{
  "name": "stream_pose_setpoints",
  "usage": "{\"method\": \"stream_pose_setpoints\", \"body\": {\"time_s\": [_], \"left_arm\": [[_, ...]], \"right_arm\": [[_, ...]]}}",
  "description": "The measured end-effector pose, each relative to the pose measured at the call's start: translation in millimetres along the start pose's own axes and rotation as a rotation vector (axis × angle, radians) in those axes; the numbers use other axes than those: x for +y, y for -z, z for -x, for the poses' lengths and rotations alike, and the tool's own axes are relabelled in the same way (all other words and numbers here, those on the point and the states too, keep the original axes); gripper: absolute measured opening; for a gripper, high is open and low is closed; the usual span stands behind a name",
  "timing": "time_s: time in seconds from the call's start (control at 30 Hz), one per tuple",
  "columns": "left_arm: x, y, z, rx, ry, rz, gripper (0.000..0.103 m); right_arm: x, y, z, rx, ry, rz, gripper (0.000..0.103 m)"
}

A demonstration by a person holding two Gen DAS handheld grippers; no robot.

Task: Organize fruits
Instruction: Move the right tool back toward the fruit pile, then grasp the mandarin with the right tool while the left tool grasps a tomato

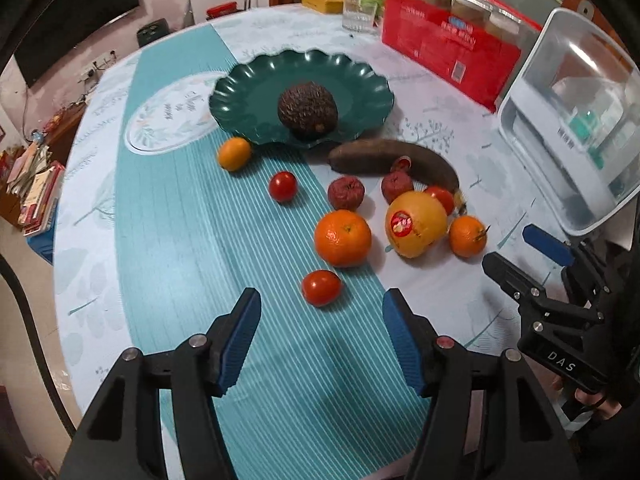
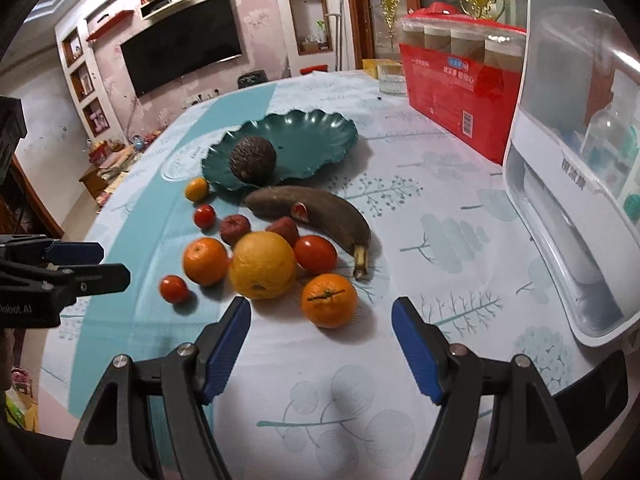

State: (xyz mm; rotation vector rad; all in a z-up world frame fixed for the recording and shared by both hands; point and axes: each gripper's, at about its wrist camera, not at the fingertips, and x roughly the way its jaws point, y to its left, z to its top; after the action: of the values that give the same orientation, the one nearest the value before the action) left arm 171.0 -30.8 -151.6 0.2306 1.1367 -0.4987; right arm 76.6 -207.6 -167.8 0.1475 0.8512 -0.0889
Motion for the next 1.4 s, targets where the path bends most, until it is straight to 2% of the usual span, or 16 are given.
{"method": "stream_pose_setpoints", "body": {"time_s": [0.23,0.43,0.6,0.77,0.87,1.03,1.2,1.4], "left_arm": [[3,-3,-37,0.037,0.032,0.023,0.062],[2,-1,-57,0.071,0.023,0.037,0.062],[3,-2,-64,0.069,0.028,0.043,0.054],[3,-2,-66,0.069,0.041,0.048,0.036],[2,-1,-67,0.06,0.034,0.043,0.029],[3,0,-66,0.063,0.035,0.057,0.029],[4,5,-53,0.049,0.013,0.071,0.029],[13,5,-26,-0.001,-0.029,0.125,0.029]], "right_arm": [[-1,4,-24,0.04,0.008,-0.015,0.073],[4,5,-37,0.062,-0.014,0.01,0.073],[8,4,-46,0.081,-0.019,0.031,0.067],[9,5,-50,0.087,-0.001,0.044,0.059],[7,5,-51,0.083,0.012,0.04,0.052],[3,4,-53,0.077,0.022,0.031,0.041],[1,2,-51,0.088,-0.007,0.025,0.04],[8,-4,-38,0.065,-0.031,0.076,0.04]]}}
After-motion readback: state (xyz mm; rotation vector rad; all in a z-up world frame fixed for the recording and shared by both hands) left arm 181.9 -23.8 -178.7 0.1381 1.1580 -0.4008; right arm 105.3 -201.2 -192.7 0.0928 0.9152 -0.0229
